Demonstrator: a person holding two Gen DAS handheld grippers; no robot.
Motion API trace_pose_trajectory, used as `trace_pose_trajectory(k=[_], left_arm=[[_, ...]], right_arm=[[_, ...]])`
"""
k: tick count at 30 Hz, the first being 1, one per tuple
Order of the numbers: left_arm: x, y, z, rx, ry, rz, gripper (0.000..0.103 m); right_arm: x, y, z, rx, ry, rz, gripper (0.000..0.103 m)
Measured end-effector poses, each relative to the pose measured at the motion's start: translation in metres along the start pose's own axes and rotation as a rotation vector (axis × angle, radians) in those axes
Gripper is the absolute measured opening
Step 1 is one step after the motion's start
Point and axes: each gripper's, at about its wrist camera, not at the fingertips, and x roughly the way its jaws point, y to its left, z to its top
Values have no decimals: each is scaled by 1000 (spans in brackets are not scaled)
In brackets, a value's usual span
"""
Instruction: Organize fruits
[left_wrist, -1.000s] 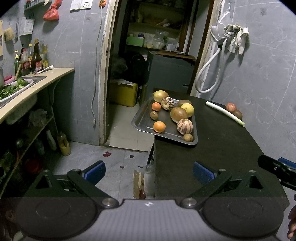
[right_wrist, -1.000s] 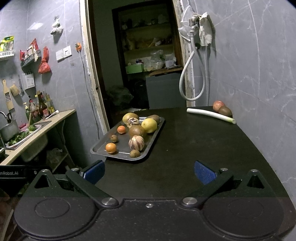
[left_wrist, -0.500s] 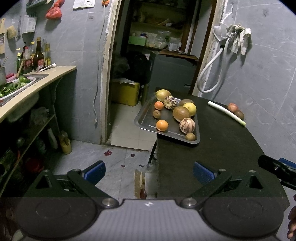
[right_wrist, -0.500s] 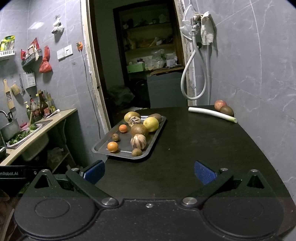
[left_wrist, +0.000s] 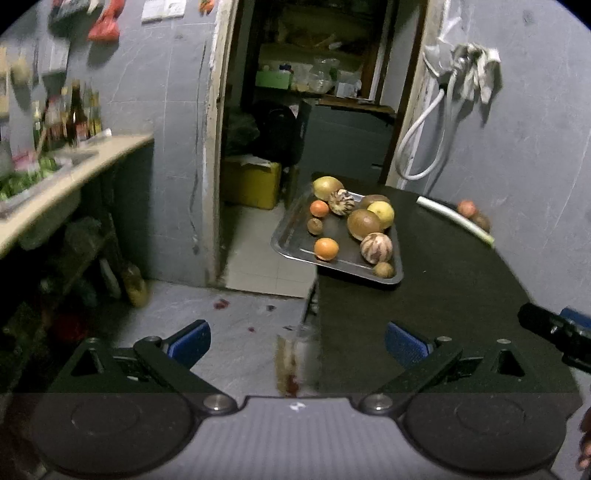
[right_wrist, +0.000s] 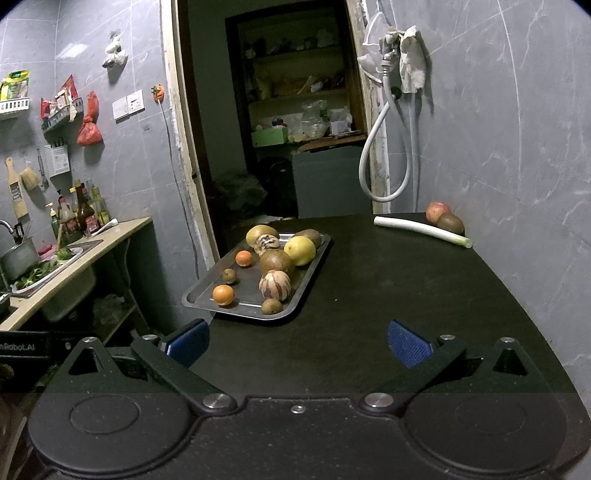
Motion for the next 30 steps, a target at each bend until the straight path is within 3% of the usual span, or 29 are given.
trace_pose_trajectory(k=[3, 30], left_arm=[[-3, -12, 4, 69, -22, 51, 102], [6, -7, 8, 0, 28, 48, 102]], right_arm=[[0, 1, 0, -1, -1, 1, 103], [0, 2, 3, 6, 6, 2, 103]])
